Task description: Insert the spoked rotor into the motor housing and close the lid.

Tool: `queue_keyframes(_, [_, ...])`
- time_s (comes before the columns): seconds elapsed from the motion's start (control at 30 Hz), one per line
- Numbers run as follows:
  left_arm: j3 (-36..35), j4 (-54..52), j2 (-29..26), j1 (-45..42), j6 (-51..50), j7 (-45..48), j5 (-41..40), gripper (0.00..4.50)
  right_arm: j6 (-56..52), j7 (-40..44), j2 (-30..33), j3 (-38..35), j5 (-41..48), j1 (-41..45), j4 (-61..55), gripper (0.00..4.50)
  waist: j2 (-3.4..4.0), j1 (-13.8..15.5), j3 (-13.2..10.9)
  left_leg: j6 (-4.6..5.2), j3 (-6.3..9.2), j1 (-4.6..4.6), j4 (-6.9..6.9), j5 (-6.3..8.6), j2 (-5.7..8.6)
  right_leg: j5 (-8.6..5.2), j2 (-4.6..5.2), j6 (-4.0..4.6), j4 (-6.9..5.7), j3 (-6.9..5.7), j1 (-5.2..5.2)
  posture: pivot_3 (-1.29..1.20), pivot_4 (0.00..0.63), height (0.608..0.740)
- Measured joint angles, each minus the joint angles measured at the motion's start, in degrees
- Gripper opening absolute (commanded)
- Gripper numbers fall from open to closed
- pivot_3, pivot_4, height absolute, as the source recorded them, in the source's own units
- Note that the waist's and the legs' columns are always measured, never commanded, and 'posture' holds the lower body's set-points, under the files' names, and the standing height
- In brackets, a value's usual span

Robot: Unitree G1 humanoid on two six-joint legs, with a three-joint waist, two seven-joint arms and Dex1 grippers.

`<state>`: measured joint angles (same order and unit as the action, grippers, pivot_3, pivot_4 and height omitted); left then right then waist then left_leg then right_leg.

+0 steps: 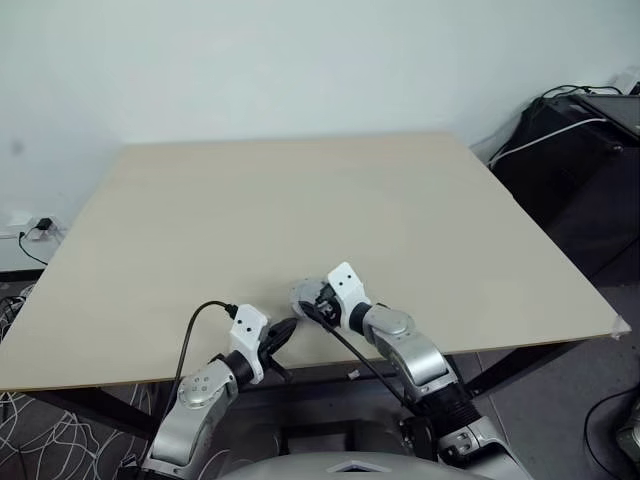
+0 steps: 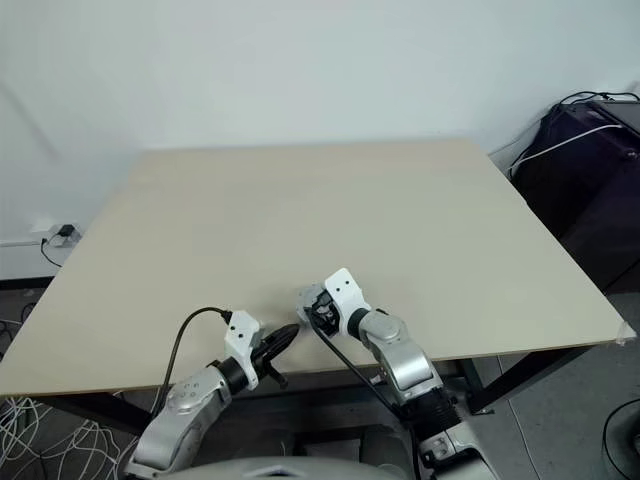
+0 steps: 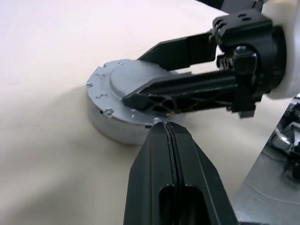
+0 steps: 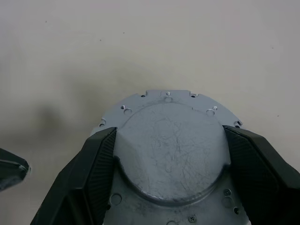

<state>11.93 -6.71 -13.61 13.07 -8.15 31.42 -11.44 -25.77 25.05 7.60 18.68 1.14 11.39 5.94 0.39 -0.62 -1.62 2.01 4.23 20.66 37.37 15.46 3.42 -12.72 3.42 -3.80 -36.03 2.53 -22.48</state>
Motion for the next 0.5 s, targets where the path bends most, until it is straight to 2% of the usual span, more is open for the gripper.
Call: queue_keyframes(0.5, [-0.92, 3.05, -0.49, -0.09, 1.57, 2.47, -0.26, 0.00, -4.12, 0.63, 1.15, 1.28, -0.59, 1.91, -0.39, 3.21, 0.23, 0.08, 0.47, 0.00, 0.00, -0.04, 0.02, 0.00, 0.01, -0.10, 0.02, -0.17, 0.00, 0.00, 0.06, 0.00, 0.000, 0.740])
